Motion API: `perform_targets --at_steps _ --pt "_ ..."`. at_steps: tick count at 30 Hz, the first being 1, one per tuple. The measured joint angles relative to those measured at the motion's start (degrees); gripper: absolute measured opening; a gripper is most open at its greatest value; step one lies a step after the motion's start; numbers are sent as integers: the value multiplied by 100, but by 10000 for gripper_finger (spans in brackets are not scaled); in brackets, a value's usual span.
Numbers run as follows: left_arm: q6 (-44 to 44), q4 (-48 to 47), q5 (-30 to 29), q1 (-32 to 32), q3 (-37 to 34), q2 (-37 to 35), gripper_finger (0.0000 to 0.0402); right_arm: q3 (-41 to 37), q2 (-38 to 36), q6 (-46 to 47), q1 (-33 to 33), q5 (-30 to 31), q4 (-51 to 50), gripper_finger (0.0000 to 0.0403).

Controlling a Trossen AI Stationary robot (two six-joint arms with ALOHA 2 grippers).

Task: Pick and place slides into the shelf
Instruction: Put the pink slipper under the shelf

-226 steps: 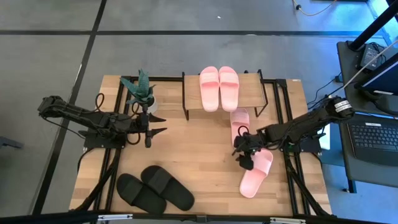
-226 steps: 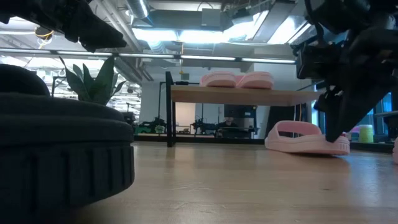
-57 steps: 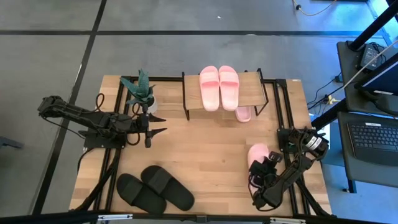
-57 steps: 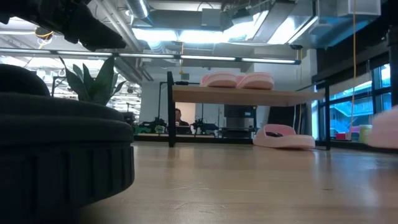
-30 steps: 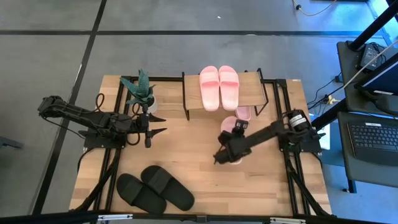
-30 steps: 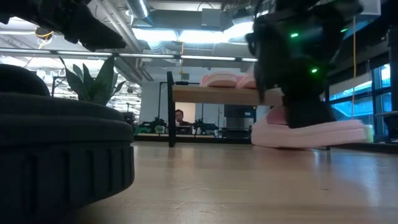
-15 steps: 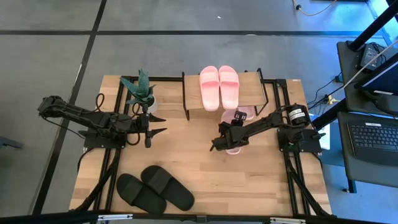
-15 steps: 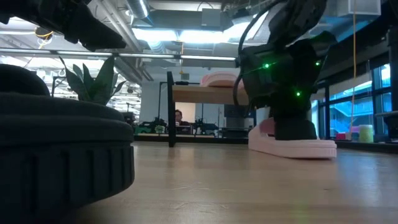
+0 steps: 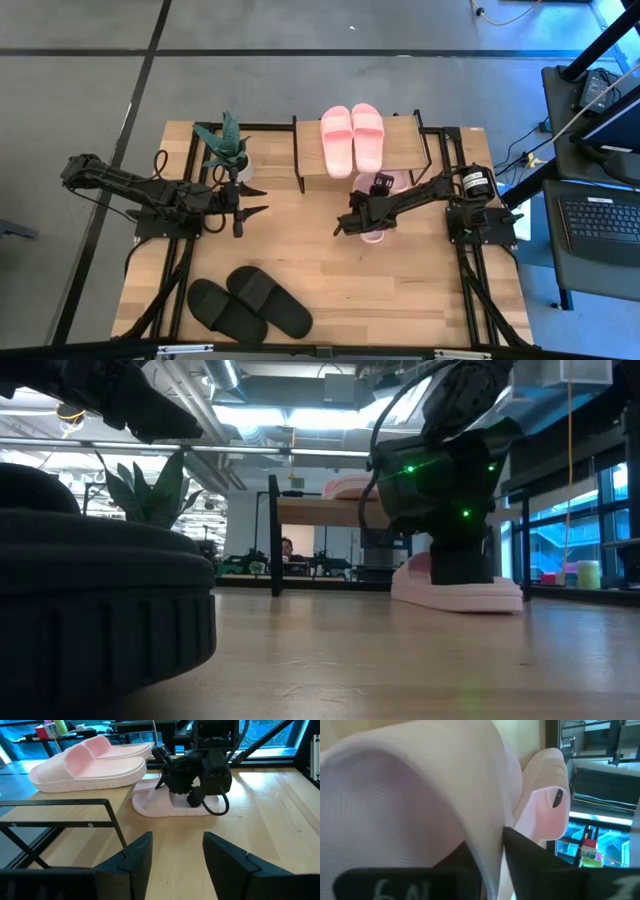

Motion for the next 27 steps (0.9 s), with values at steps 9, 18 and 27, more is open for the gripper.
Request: perform_targets --at_steps 9,18,27 --pt "4 -2 0 -1 0 -2 166 2 1 8 -24 3 -29 104" --pt "4 -2 0 -1 0 -2 166 2 4 118 -24 10 -53 113" --pt "4 -2 0 0 0 -2 166 2 4 85 -3 7 -51 214"
